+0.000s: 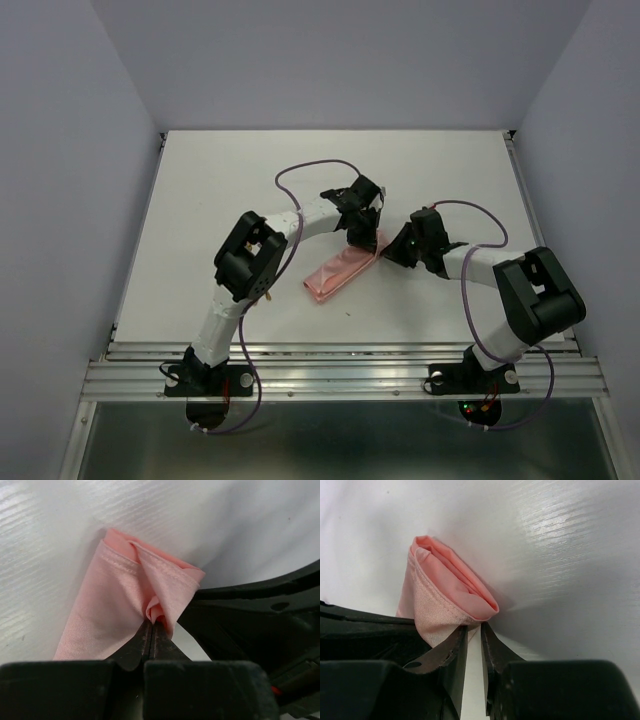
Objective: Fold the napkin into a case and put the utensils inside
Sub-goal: Stuff the top corner of the smaller-rectangle-folded napkin into the folded napkin.
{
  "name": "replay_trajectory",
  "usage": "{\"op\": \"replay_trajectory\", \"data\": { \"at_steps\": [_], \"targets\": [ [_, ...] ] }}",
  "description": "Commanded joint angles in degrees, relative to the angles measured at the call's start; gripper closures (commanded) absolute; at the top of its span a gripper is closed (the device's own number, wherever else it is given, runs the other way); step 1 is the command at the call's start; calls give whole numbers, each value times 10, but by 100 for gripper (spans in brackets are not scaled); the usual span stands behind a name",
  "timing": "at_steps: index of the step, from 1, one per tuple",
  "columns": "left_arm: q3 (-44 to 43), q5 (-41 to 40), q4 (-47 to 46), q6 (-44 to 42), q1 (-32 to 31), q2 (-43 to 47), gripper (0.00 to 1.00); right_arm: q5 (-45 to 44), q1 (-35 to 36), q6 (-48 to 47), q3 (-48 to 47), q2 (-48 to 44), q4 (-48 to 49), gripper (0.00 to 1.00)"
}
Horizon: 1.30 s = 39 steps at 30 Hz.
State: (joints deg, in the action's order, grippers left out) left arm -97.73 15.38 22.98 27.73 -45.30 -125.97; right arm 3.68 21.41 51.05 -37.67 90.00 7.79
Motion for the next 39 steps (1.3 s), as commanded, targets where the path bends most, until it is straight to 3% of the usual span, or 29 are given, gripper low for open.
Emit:
{"op": "replay_trajectory", "data": {
  "at_steps": [1, 16, 39],
  "targets": [
    [12, 55, -6, -14, -8, 46, 100, 0, -1, 5, -18, 3, 35, 78],
    [34, 56, -30, -7, -8, 20, 100, -18, -1, -4, -8, -76, 6, 76],
    [11, 75, -41, 8, -8, -5, 100, 30, -1, -21, -44, 18, 17, 87]
  ]
}}
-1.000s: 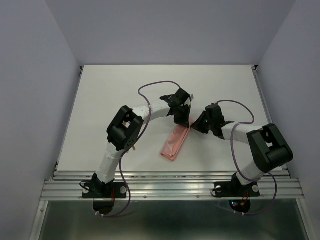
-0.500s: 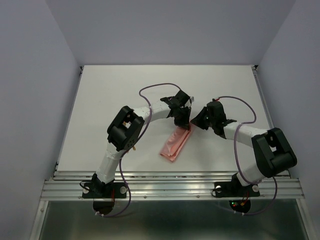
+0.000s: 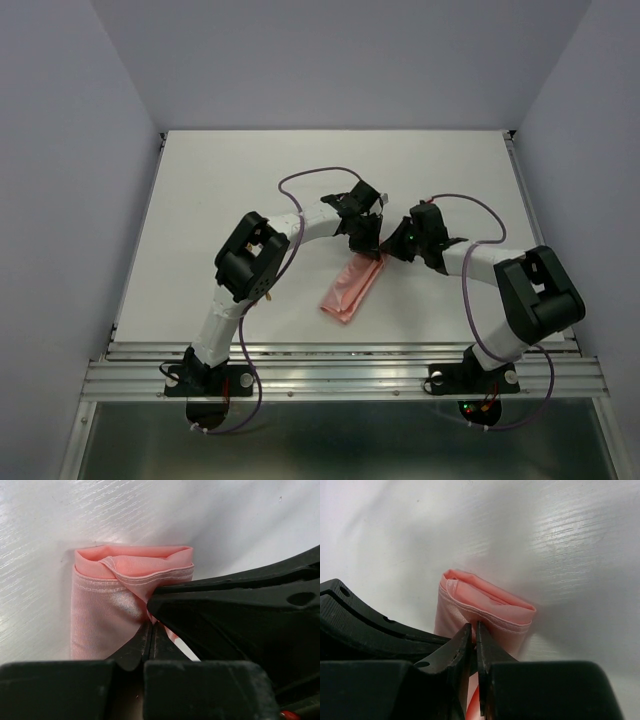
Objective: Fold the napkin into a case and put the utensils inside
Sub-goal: Stuff the top corner of the smaller-rectangle-folded napkin into the folded napkin.
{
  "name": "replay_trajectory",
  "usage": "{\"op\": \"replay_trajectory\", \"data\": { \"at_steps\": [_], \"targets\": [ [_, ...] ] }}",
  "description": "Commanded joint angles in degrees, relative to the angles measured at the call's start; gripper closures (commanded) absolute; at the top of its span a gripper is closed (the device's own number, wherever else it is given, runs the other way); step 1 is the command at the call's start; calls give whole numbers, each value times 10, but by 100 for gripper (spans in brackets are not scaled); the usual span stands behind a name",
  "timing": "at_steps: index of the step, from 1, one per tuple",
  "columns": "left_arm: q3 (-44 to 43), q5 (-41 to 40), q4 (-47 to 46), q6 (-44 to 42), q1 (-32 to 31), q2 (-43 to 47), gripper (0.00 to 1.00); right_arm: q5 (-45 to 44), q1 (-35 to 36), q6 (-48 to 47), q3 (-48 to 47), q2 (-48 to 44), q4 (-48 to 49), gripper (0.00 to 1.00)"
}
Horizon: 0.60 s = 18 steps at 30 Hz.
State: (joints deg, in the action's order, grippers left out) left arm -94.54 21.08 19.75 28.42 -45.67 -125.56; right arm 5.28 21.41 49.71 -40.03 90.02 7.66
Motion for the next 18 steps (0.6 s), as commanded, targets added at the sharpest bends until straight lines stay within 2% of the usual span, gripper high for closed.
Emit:
{"op": "replay_trajectory", "data": {
  "at_steps": [1, 9, 14, 18],
  "targets": [
    [-20, 18, -9, 1, -4, -11, 100, 15, -1, -8, -23, 22, 18, 88],
    [-19, 12, -9, -3, -3, 1, 99, -23, -1, 8, -51, 73, -61, 99],
    [-6, 9, -4, -6, -4, 29, 76, -43, -1, 14, -52, 84, -75, 99],
    [22, 8, -1, -8, -3, 56, 65, -48, -1, 14, -54, 89, -96, 99]
  ]
}}
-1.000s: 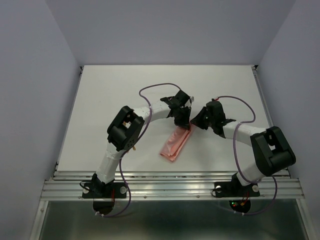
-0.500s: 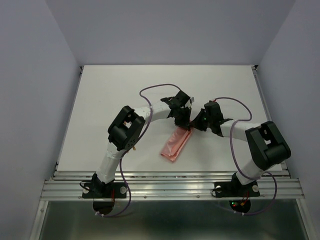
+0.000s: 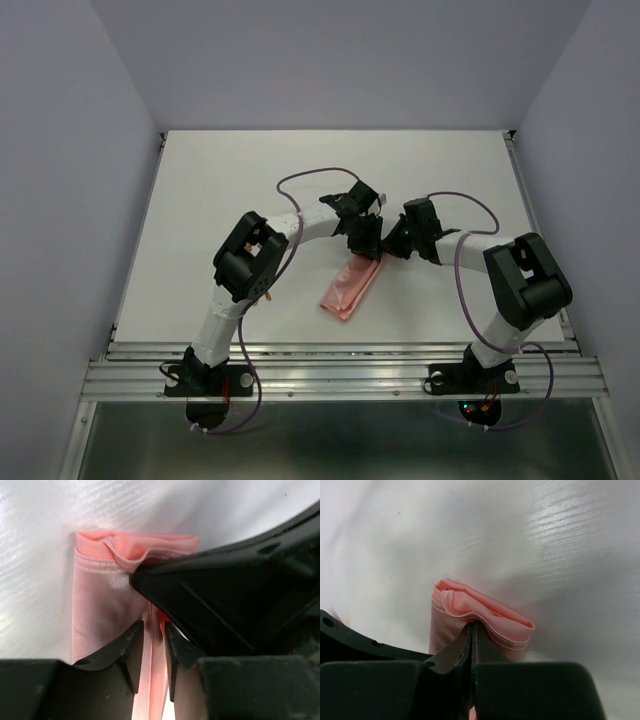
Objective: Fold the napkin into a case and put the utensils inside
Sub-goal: Stuff the top corner of the smaller-rectangle-folded napkin into the folded napkin.
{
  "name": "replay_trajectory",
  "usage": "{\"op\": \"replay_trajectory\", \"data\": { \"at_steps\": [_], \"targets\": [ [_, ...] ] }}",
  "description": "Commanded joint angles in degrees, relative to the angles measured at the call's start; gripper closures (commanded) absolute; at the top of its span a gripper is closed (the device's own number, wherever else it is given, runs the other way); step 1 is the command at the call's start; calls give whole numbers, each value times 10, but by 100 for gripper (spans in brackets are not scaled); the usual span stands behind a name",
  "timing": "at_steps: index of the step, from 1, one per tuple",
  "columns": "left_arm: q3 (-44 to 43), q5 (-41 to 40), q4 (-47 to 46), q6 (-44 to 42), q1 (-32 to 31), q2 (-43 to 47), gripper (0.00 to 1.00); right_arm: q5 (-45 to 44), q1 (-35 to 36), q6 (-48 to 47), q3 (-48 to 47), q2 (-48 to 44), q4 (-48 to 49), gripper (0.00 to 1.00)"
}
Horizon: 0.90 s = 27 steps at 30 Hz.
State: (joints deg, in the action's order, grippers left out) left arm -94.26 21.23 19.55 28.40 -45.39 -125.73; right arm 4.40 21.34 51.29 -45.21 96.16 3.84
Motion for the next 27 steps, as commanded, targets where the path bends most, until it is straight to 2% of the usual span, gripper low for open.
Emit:
{"op": "replay_trajectory", "data": {
  "at_steps": [1, 4, 10, 13, 14, 16, 20, 27],
  "targets": [
    [23, 4, 3, -11, -7, 68, 62, -39, -1, -2, -1, 28, -57, 99],
    [35, -2, 12, -15, -6, 87, 51, -36, -1, -4, -4, 31, -57, 99],
    [58, -10, 28, -21, -7, 131, 50, -36, -1, -7, -3, 31, -57, 99],
    [93, -12, 30, -23, -1, 163, 66, -34, -1, -10, -1, 28, -57, 99],
    [104, -13, 25, -23, 6, 170, 80, -34, -1, -10, -1, 25, -57, 99],
    [139, -18, 12, -20, 18, 187, 100, -34, -1, -12, 0, 23, -57, 99],
    [167, -10, -24, -12, 44, 183, 100, -32, -1, -15, 1, 15, -57, 99],
    [88, 12, -43, -13, 43, 98, 100, -27, -1, -19, -1, 4, -59, 98]
  ]
}}
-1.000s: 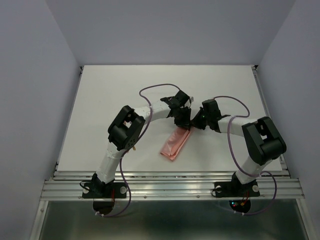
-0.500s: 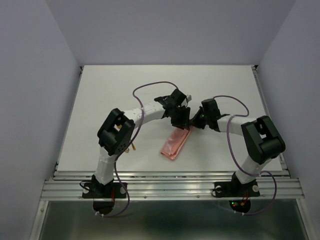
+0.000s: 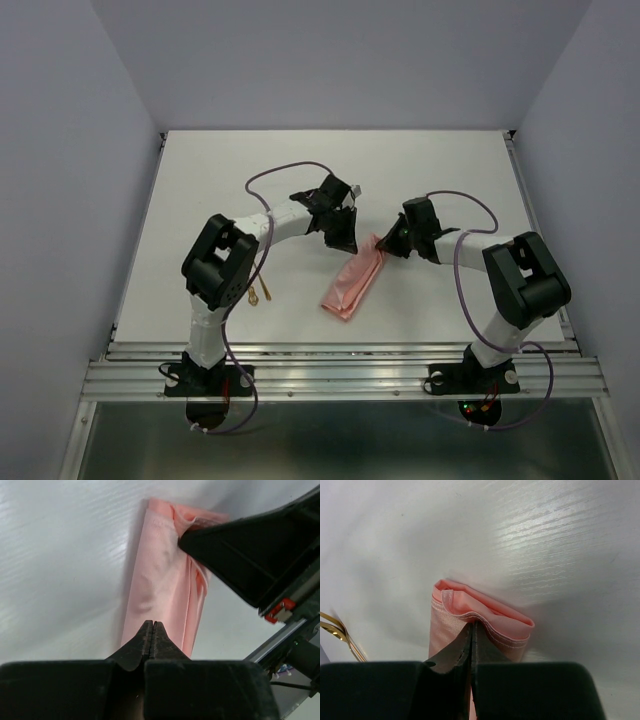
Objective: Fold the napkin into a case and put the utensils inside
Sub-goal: Stuff the top corner of the smaller-rectangle-folded napkin into the folded napkin.
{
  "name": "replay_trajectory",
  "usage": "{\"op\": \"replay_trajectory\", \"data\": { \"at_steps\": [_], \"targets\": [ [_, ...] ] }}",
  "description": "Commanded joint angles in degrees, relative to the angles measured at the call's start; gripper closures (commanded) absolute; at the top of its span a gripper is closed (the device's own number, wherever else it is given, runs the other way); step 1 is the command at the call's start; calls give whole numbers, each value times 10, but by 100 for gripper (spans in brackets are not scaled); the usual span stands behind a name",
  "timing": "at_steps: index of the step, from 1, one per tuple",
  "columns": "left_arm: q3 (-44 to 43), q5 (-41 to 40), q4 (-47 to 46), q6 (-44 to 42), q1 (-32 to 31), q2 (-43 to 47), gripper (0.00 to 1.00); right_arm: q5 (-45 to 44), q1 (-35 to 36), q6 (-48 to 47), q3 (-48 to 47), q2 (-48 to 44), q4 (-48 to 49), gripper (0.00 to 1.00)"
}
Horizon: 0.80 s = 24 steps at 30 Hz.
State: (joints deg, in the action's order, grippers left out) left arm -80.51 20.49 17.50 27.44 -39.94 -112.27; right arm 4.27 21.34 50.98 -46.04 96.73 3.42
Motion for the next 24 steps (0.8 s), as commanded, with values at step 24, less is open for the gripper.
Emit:
{"op": "replay_trajectory", "data": {
  "at_steps": [24],
  "targets": [
    [-76, 78, -35, -3, -43, -101, 100, -23, -1, -13, -7, -9, -61, 94]
  ]
}}
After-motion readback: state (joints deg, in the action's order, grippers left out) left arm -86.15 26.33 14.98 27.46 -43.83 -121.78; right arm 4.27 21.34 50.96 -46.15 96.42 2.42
